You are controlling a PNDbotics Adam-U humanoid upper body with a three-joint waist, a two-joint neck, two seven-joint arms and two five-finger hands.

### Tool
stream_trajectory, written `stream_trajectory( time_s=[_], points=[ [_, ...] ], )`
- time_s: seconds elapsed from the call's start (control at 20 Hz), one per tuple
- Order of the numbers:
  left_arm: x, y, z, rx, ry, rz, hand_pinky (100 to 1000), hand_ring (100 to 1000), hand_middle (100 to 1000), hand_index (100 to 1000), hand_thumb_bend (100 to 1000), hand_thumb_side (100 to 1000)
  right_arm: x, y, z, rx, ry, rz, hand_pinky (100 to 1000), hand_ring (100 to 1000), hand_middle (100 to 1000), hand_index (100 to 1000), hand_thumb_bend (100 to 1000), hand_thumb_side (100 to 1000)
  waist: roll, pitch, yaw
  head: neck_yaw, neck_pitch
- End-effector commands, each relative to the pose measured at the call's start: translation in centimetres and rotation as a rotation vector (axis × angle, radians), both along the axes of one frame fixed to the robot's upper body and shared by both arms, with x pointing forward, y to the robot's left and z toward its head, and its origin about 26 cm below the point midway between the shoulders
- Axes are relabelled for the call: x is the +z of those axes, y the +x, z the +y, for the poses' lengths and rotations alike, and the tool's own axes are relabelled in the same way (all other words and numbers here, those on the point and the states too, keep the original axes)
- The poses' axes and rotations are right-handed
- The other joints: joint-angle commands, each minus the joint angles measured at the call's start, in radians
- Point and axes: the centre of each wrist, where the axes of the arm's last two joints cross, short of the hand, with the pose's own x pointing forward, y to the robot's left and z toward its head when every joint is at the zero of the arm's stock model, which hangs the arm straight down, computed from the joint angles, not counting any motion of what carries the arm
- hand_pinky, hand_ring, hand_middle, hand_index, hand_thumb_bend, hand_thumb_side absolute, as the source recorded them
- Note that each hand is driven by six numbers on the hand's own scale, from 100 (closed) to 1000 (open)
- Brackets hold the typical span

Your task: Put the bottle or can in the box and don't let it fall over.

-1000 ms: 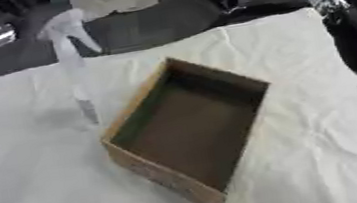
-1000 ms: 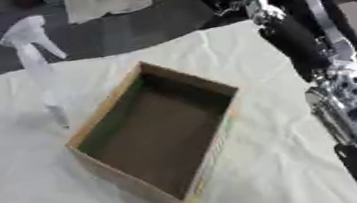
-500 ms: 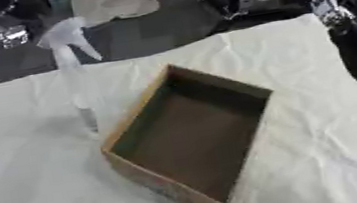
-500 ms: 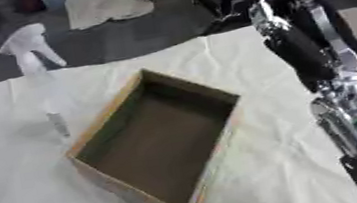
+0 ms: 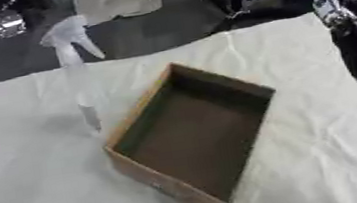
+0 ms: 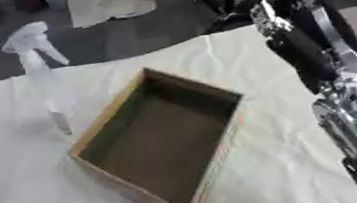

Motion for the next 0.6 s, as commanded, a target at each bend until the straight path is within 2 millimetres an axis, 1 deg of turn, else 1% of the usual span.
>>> stream_trajectory(
  time_s=[0.05,0.35,0.6],
  points=[
    [1.27,-0.56,0.08,-0.008,-0.003,-0.035,971,848,817,823,209,600,1.11,-0.47,0.15,0.017,-0.009,-0.042,933,731,780,807,100,556,-0.002,-0.014,-0.002,0.008,-0.002],
    [1.07,-0.6,-0.31,-0.022,0.025,-0.026,963,842,805,820,209,603,1.15,-0.47,0.18,0.018,-0.011,-0.041,934,731,781,807,100,560,-0.001,-0.009,-0.002,0.015,0.011],
    [1.0,-0.5,-0.28,-0.012,0.024,-0.025,972,854,824,823,214,602,1.23,-0.47,0.21,0.021,-0.012,-0.044,935,732,781,808,100,560,-0.002,-0.006,-0.004,0.015,0.005]
  ],
)
